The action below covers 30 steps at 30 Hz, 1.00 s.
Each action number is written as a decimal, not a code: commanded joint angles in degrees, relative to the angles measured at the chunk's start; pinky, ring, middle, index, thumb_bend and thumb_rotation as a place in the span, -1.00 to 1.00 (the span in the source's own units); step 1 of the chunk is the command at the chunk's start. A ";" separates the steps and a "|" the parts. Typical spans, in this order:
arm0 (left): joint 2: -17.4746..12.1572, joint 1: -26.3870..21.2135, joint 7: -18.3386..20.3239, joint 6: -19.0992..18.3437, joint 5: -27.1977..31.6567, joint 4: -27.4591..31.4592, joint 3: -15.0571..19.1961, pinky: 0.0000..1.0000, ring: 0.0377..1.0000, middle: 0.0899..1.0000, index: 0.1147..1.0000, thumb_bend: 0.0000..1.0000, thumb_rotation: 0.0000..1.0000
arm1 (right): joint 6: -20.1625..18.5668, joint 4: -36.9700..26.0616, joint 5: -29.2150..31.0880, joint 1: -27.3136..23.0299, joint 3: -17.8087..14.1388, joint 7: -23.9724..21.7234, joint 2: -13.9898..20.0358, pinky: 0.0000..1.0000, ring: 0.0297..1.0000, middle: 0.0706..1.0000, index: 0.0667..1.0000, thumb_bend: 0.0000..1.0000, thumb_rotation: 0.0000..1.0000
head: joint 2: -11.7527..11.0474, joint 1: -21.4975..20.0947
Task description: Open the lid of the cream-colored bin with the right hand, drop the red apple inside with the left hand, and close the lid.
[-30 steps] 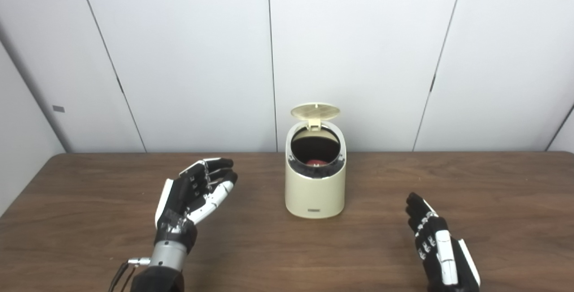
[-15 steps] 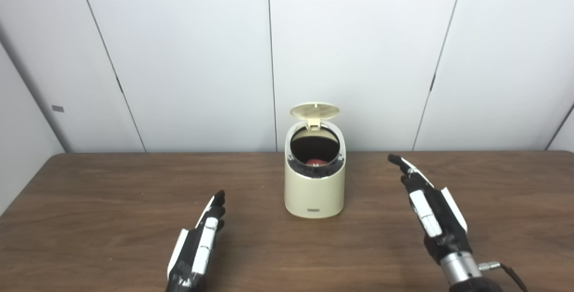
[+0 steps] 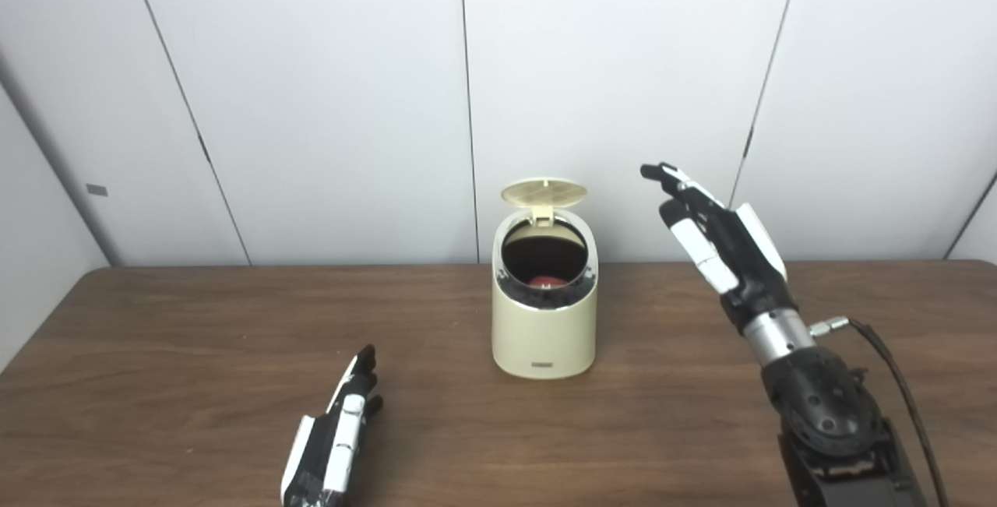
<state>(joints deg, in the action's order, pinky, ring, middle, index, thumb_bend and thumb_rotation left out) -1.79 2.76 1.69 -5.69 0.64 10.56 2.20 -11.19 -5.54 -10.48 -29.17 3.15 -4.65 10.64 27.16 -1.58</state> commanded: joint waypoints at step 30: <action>0.22 -0.29 0.29 -2.01 4.15 1.79 0.91 1.00 1.00 1.00 1.00 0.20 1.00 | -1.75 7.53 -18.18 -15.44 11.11 -4.65 4.19 1.00 1.00 0.97 0.49 0.21 1.00 | -0.04 0.47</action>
<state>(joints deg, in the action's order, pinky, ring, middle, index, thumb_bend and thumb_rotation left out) -1.49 2.86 2.16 -6.86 4.43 10.91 3.00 -14.98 2.62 -27.89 -41.77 14.38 -9.51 13.60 27.07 -1.05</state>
